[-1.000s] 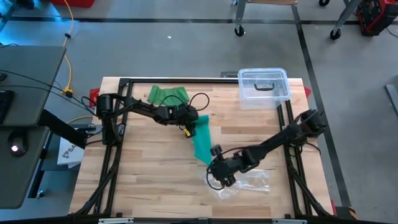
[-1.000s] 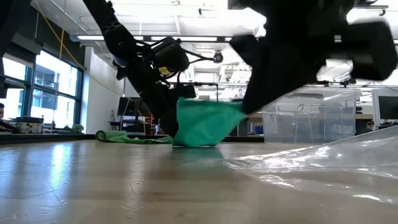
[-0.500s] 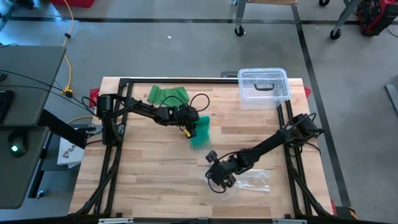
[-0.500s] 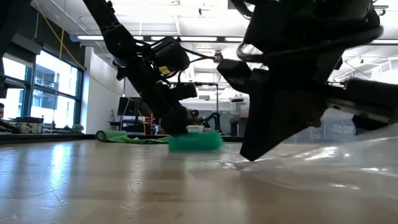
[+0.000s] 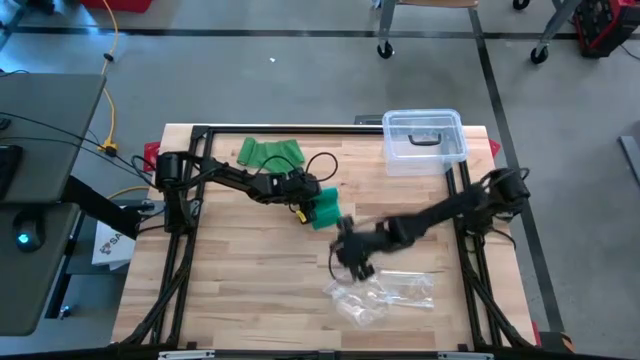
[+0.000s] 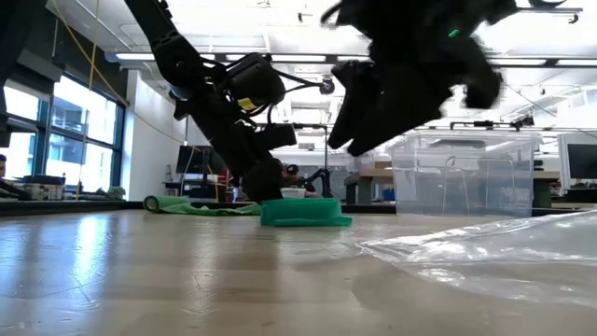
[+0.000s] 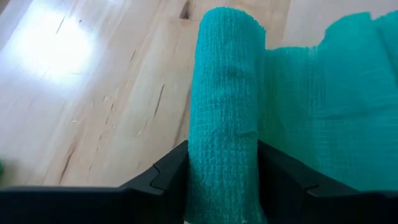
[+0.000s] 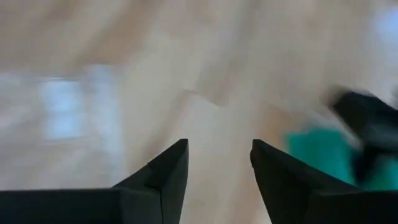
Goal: Roll bandage
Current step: Roll the blue bandage
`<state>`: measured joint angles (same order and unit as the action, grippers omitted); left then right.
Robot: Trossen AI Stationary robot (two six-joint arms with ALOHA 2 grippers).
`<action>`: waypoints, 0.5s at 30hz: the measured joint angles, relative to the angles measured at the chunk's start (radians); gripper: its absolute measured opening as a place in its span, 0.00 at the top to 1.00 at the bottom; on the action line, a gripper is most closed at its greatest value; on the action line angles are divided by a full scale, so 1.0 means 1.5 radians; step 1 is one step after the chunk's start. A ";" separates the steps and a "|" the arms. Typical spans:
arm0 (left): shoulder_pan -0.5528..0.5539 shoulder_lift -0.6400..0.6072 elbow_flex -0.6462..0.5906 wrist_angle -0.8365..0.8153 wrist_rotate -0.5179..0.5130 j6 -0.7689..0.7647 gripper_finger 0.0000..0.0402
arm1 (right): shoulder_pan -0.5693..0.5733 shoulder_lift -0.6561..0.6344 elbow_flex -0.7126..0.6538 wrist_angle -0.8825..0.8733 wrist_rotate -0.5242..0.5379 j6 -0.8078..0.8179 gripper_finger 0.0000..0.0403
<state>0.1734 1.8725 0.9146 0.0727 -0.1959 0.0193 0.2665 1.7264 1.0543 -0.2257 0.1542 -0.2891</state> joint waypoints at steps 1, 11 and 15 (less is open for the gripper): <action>0.000 0.000 0.000 0.000 0.000 0.000 0.63 | -0.025 -0.007 -0.009 0.004 -0.026 0.001 0.60; 0.000 0.000 0.000 0.002 0.002 0.007 0.63 | -0.187 0.081 -0.053 0.151 -0.174 -0.021 0.80; 0.001 0.000 0.000 0.002 0.002 0.007 0.63 | -0.214 0.105 -0.053 0.169 -0.174 -0.030 0.84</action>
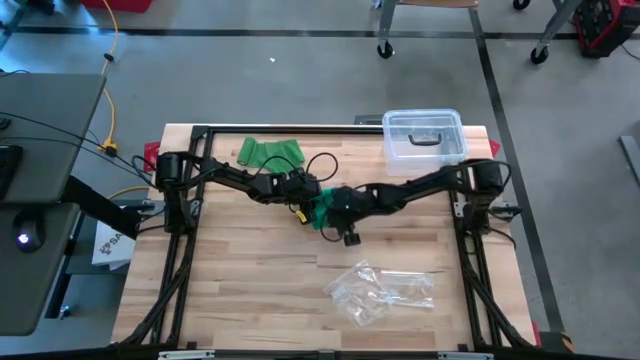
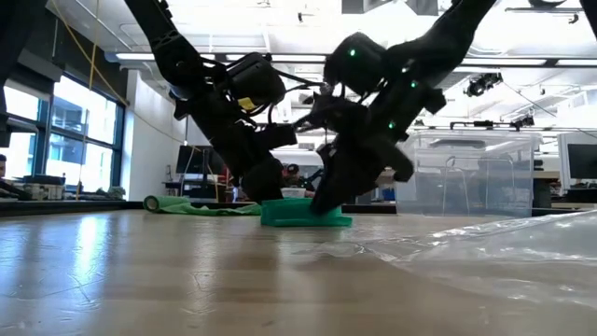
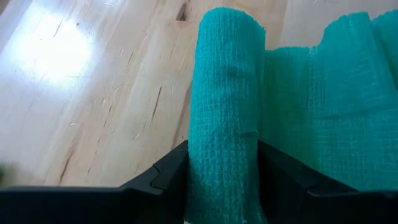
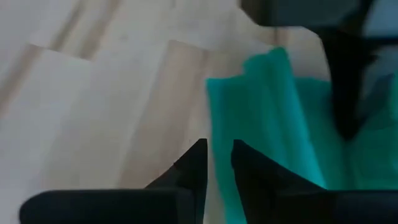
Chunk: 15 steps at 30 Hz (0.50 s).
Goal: Roll bandage
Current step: Roll the blue bandage
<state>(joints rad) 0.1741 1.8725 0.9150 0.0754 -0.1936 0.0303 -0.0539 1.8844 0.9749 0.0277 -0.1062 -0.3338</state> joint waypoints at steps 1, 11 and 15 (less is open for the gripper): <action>0.000 0.000 0.000 0.001 0.000 0.000 0.63 | -0.004 0.003 0.000 0.001 -0.001 -0.007 0.84; 0.000 0.000 0.000 0.002 0.000 0.000 0.63 | -0.014 0.046 0.003 0.025 -0.050 -0.039 0.88; 0.000 0.000 0.000 0.001 -0.007 0.000 0.63 | -0.006 0.038 0.002 0.018 -0.044 -0.039 0.98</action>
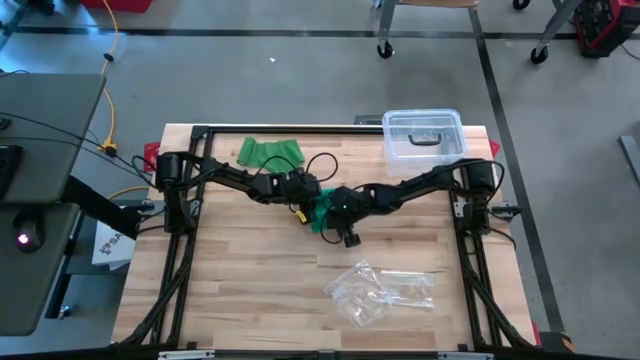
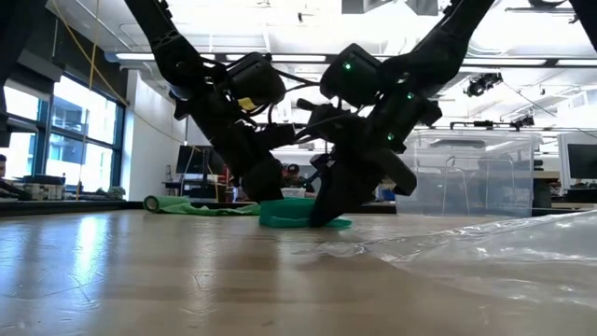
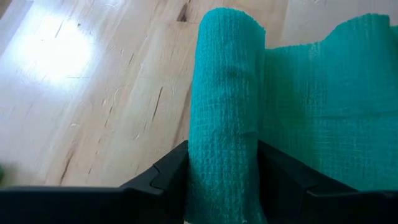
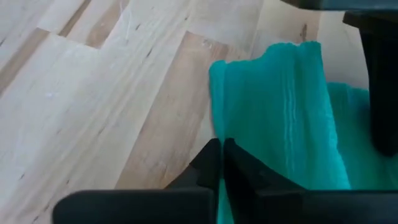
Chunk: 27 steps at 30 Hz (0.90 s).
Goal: Roll bandage
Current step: Roll the blue bandage
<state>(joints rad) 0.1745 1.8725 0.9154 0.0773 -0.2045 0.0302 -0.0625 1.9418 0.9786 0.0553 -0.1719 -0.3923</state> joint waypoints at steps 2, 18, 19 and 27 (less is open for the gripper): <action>0.000 0.000 0.000 -0.001 -0.020 0.000 0.63 | 0.010 -0.008 0.000 -0.008 0.009 0.021 0.98; 0.001 0.000 0.001 -0.004 -0.049 0.023 0.63 | 0.209 -0.072 0.055 -0.093 0.007 0.175 1.00; 0.000 0.000 0.001 -0.004 -0.049 0.023 0.63 | 0.219 -0.066 0.055 -0.094 0.007 0.182 1.00; -0.005 0.000 0.001 -0.004 -0.042 0.023 0.63 | 0.243 -0.031 0.055 -0.063 0.007 0.217 1.00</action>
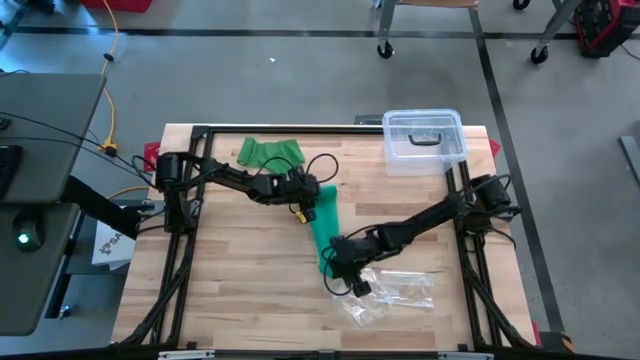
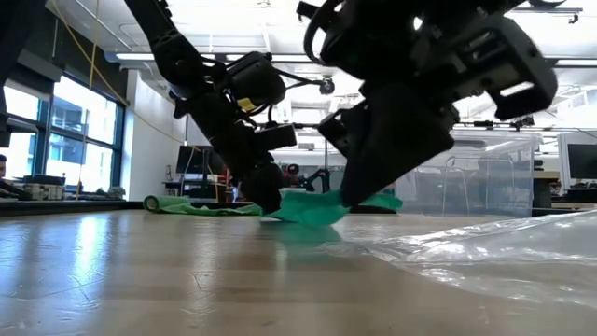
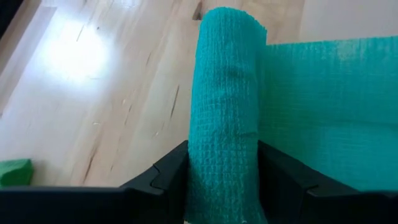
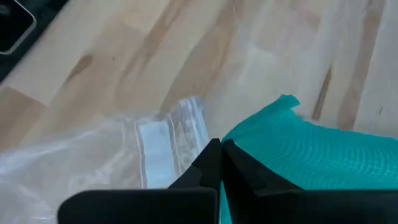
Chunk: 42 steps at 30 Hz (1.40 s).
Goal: Roll bandage
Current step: Roll the blue bandage
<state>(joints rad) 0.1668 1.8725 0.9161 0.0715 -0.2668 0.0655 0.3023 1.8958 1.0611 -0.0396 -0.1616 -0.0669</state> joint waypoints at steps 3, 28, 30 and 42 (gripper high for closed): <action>-0.012 0.000 0.000 0.000 -0.001 0.017 0.63 | -0.005 0.010 0.000 0.011 0.002 -0.001 1.00; -0.036 -0.001 0.001 0.006 0.059 0.085 0.46 | -0.023 0.012 0.000 0.012 0.004 0.000 1.00; -0.036 -0.001 0.001 0.007 0.067 0.089 0.46 | -0.023 0.012 0.000 0.012 0.005 0.000 1.00; -0.023 -0.015 0.001 0.003 0.138 0.092 0.42 | -0.033 0.011 0.000 0.009 0.030 0.005 1.00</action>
<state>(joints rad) 0.1316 1.8498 0.9173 0.0755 -0.0595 0.2036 0.2533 1.9129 1.0611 -0.0268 -0.1165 -0.0597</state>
